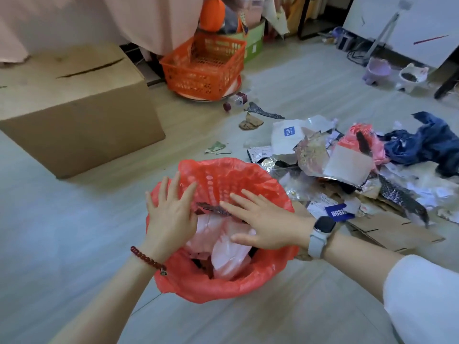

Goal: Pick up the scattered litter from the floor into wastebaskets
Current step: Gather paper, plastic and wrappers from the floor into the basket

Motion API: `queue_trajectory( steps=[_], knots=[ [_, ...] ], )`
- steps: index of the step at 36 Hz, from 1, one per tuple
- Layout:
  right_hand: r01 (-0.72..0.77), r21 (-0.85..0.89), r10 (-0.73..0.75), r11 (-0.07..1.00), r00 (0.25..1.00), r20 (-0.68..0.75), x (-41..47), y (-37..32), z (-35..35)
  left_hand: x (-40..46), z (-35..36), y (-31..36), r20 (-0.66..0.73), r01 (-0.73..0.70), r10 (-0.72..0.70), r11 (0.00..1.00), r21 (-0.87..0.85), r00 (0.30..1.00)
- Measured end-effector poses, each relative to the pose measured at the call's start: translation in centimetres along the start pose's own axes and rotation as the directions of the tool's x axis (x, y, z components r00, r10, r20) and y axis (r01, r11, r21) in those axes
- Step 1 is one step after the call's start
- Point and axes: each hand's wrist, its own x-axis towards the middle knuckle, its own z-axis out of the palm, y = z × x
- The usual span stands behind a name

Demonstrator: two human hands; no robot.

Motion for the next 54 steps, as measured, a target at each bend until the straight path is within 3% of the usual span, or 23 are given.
queue_trajectory(
  steps=[4,6,8,10,11,13,15,19,28,35,40,44,49,52,54],
  knots=[
    [0.023,-0.105,0.013,0.994,0.946,0.325,0.9,-0.7,1.5,-0.5,1.9,-1.7,0.028,-0.025,0.022,0.989,0.142,0.999],
    [0.098,-0.144,-0.047,0.985,0.946,0.322,1.0,-1.0,1.8,-0.8,2.3,-2.3,0.007,-0.048,0.048,0.983,0.18,0.999],
    [0.161,-0.205,-0.143,0.965,0.985,0.1,1.1,-0.8,1.8,-0.9,2.3,-3.0,-0.037,-0.057,0.065,0.983,0.177,0.997],
    [0.099,-0.344,-0.203,0.934,0.938,-0.282,1.4,0.0,1.5,-0.7,2.4,-3.8,-0.049,-0.028,0.037,0.985,0.171,0.998],
    [0.0,-0.333,-0.146,0.943,0.899,-0.413,1.5,0.3,1.2,-0.7,2.2,-4.0,-0.047,-0.002,0.01,0.986,0.164,0.999],
    [-0.175,-0.185,0.047,0.967,0.837,-0.545,1.8,0.5,0.5,-0.8,2.0,-4.4,-0.015,0.055,-0.053,0.99,0.128,0.998],
    [-0.277,0.047,0.266,0.96,0.843,-0.467,2.4,0.9,0.3,-1.1,1.8,-4.6,0.008,0.136,-0.137,0.988,0.07,0.991],
    [-0.191,0.302,0.315,0.934,0.838,-0.445,4.4,1.3,1.2,-1.3,1.1,-5.6,-0.056,0.163,-0.158,0.982,0.096,0.986],
    [-0.021,0.43,0.276,0.902,0.796,-0.539,12.1,-3.2,0.5,1.9,-0.6,-10.9,-0.116,0.389,-0.373,0.904,0.177,0.92],
    [0.081,0.494,0.142,0.866,0.906,-0.399,17.4,-6.1,-3.0,4.4,-2.4,-13.1,-0.11,0.545,-0.534,0.829,0.124,0.838],
    [0.087,0.49,0.08,0.867,0.948,-0.309,16.4,-4.8,-6.2,6.6,-3.6,-10.4,-0.16,0.453,-0.452,0.891,-0.035,0.877],
    [-0.055,0.499,0.16,0.865,0.972,-0.17,12.7,-1.1,-8.7,7.6,-4.9,-4.9,-0.192,0.292,-0.343,0.923,-0.25,0.919],
    [-0.227,0.445,0.274,0.867,0.961,-0.045,7.2,5.8,-10.0,8.4,-4.8,2.3,-0.248,0.047,-0.182,0.883,-0.467,0.952],
    [-0.299,0.419,0.336,0.857,0.942,-0.016,5.0,10.7,-9.4,8.8,-2.9,6.2,-0.144,0.009,-0.101,0.845,-0.535,0.984],
    [-0.33,0.445,0.381,0.833,0.924,-0.028,4.2,13.7,-8.1,9.0,-0.5,8.5,0.032,0.064,-0.056,0.837,-0.543,0.998]
  ],
)
